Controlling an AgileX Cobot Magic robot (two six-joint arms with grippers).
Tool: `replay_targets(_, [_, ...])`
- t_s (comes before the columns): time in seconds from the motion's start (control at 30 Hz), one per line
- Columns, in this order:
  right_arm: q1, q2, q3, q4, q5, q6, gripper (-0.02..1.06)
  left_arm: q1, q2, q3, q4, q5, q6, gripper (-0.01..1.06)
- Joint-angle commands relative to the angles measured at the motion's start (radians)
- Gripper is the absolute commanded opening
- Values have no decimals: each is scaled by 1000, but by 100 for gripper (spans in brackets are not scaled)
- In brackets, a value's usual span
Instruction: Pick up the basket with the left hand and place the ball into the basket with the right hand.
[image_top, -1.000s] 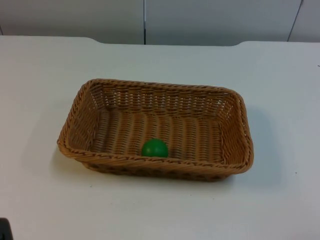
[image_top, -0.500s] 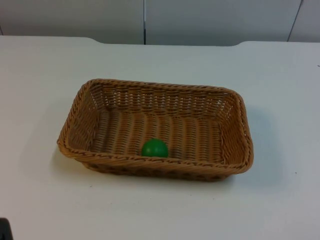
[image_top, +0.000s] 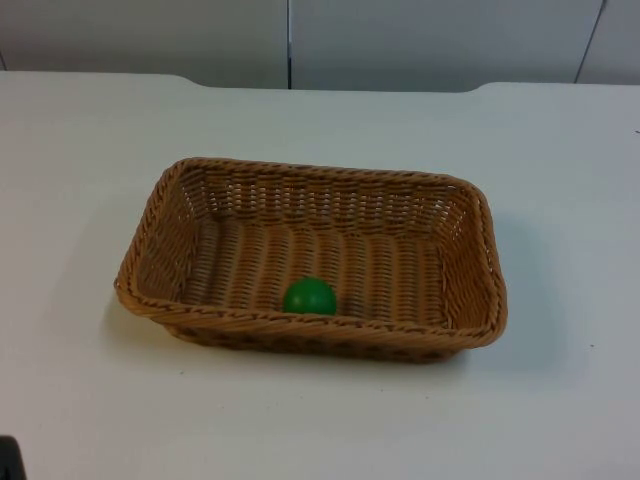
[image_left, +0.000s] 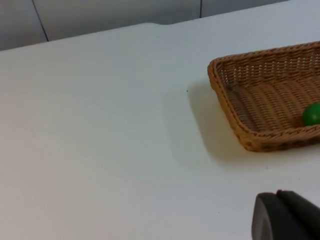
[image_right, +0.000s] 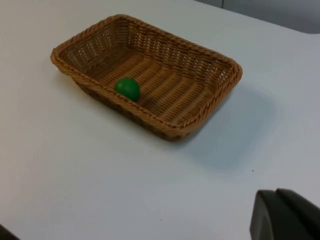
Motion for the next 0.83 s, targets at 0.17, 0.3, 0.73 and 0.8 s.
replay_targets(0.17, [4, -3, 5, 9, -16, 5, 0, -4, -5, 6, -8, 2, -4, 0])
replay_targets(0.3, [4, -3, 5, 9, -16, 5, 0, -4, -5, 6, -8, 2, -4, 0])
replay_targets(0.73, [-365, -3, 5, 15, -16, 5, 0, -4, -5, 6, -8, 2, -4, 0])
replay_targets(0.8, [-411, -3, 5, 15, -16, 5, 0, -4, -5, 6, -8, 2, -4, 0])
